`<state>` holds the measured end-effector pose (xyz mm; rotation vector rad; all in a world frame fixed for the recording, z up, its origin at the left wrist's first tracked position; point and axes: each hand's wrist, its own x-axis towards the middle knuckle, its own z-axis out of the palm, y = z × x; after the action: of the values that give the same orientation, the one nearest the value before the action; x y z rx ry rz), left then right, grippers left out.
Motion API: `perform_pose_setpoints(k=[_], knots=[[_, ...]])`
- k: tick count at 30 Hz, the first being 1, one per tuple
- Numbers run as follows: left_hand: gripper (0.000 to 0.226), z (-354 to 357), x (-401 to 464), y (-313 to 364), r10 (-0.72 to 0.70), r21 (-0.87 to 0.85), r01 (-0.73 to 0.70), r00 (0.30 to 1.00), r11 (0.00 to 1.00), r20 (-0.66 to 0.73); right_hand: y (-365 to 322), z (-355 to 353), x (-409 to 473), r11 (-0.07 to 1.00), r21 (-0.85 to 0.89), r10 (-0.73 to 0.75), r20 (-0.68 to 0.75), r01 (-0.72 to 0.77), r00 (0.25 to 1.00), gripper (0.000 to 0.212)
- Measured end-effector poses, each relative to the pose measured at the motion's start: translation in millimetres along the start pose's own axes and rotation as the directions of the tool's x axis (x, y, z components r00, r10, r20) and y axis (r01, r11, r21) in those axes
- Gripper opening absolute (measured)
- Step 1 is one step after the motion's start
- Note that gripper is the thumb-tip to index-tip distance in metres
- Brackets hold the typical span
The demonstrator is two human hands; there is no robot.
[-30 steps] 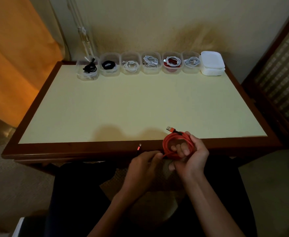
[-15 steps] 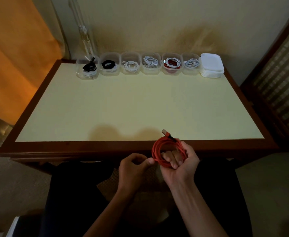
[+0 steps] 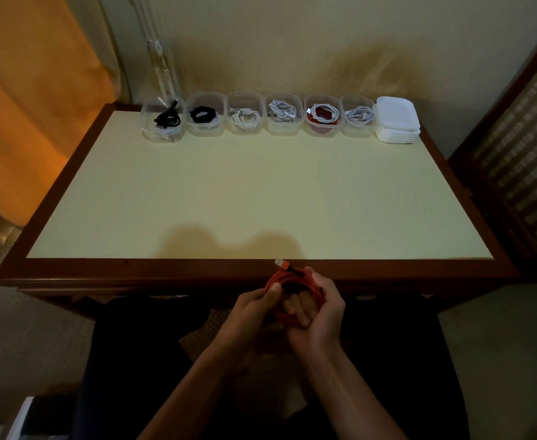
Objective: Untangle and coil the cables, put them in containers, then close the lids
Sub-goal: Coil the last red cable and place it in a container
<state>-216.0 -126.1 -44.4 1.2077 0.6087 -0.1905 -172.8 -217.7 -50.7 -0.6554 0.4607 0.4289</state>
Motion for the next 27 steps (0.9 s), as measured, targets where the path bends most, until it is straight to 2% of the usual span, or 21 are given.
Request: perform_pose_setpoints(k=[2, 4, 6, 8, 11, 12, 14, 15, 16, 18, 20, 21, 24, 27], knots=[[0.035, -3, 2, 1, 0.037, 0.095, -0.038, 0.999, 0.995, 0.009, 1, 1, 0, 0.996, -0.084, -0.002, 0.002, 0.002, 1.000, 0.017], [0.040, -6, 3, 2, 0.005, 0.142, -0.008, 1.000, 0.990, 0.021, 2, 0, 2, 0.988, -0.152, -0.011, -0.034, 0.006, 0.999, 0.021], [0.040, -8, 4, -1, -0.061, 0.084, 0.060, 0.998, 0.995, 0.003, 5, 0, 4, 0.956, -0.290, -0.076, -0.088, 0.048, 0.993, 0.018], [0.036, -9, 3, -4, -0.114, 0.018, 0.115, 0.992, 0.993, -0.049, 6, 0, 6, 0.851, -0.504, -0.211, -0.073, 0.147, 0.975, 0.016], [0.030, -9, 2, -4, -0.115, -0.065, 0.110, 0.989, 0.992, -0.089, 5, -7, 6, 0.580, -0.753, -0.364, 0.102, 0.311, 0.926, 0.020], [0.029, -9, 3, -2, -0.102, -0.082, 0.094, 0.989, 0.992, -0.103, 3, -12, 6, 0.435, -0.829, -0.387, 0.181, 0.352, 0.904, 0.018], [0.027, -11, 5, 1, -0.063, -0.070, 0.051, 0.984, 0.996, -0.168, -3, -21, 5, 0.039, -0.917, -0.403, 0.350, 0.398, 0.846, 0.021], [0.027, -12, 6, 3, -0.038, -0.033, 0.032, 0.978, 0.999, -0.207, -6, -26, 5, -0.114, -0.899, -0.410, 0.430, 0.422, 0.804, 0.026], [0.028, -14, 8, 3, -0.012, 0.019, 0.017, 0.972, 1.000, -0.236, -10, -28, 5, -0.197, -0.867, -0.409, 0.497, 0.458, 0.765, 0.027], [0.028, -17, 11, 2, 0.033, 0.117, -0.003, 0.966, 0.993, -0.257, -17, -27, 3, -0.273, -0.796, -0.325, 0.605, 0.540, 0.727, 0.024], [0.030, -20, 12, 0, 0.042, 0.194, 0.007, 0.968, 0.981, -0.247, -18, -25, 2, -0.395, -0.722, -0.155, 0.662, 0.568, 0.733, 0.024], [0.030, -20, 13, -1, 0.031, 0.217, 0.020, 0.973, 0.976, -0.228, -18, -25, 2, -0.448, -0.684, -0.085, 0.673, 0.575, 0.735, 0.026], [0.030, -18, 11, -2, -0.005, 0.250, 0.043, 0.988, 0.967, -0.153, -16, -24, 2, -0.496, -0.660, 0.079, 0.612, 0.564, 0.787, 0.031], [0.025, -19, 11, -5, 0.004, 0.307, 0.034, 0.993, 0.951, -0.120, -17, -18, 1, -0.597, -0.629, 0.143, 0.528, 0.499, 0.837, 0.025]])
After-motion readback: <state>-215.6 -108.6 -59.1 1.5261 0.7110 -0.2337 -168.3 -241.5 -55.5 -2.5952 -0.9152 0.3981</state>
